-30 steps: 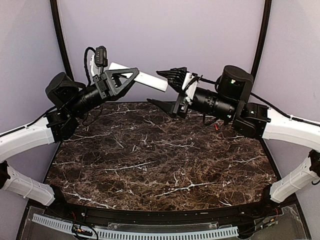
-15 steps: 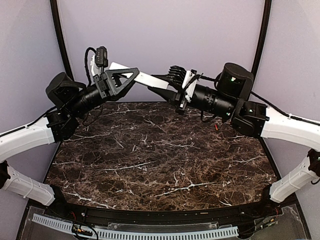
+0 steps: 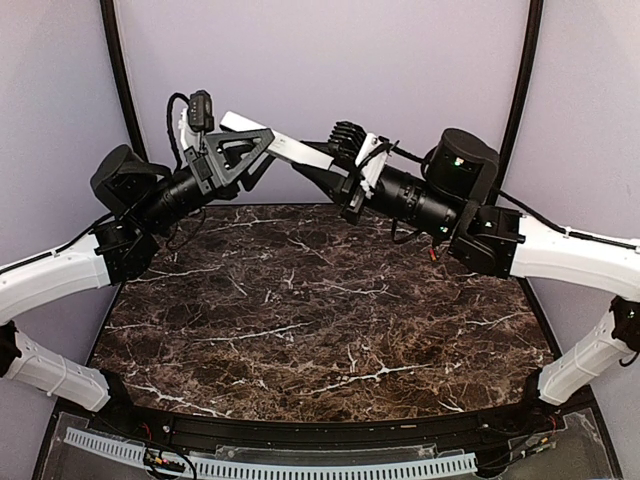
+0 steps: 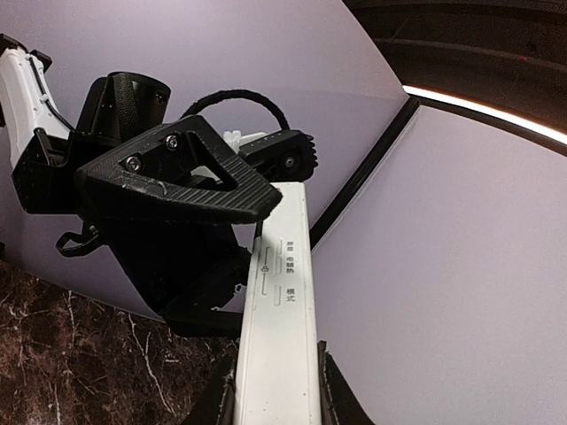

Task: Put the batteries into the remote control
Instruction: Remove the battery cover from the remote control.

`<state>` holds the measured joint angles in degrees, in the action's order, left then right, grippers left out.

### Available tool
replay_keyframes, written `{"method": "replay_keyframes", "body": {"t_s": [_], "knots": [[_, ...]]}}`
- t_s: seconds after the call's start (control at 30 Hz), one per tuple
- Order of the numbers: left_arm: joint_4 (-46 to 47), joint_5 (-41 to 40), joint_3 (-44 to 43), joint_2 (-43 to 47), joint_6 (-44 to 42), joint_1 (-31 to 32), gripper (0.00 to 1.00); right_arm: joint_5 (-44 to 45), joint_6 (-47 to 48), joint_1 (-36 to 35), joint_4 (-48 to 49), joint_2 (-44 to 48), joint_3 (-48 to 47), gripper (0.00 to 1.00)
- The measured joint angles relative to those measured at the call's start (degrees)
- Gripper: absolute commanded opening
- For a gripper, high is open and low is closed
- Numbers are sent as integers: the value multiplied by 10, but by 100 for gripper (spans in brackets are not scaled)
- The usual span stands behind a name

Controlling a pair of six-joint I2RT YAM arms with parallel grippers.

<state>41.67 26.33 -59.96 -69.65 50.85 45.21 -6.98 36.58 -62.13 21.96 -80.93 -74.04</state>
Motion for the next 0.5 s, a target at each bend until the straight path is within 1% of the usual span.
{"method": "replay_keyframes", "body": {"t_s": [0.13, 0.27, 0.5], "knots": [[5, -3, 0, -3, 2, 0, 63, 11, -12, 0, 24, -6, 0, 0], [7, -3, -2, -17, 7, 0, 58, 16, -16, 0, 35, -9, 0, 0], [6, -5, -16, -39, 16, 0, 43, 22, -15, -3, 38, -12, 0, 0]]}}
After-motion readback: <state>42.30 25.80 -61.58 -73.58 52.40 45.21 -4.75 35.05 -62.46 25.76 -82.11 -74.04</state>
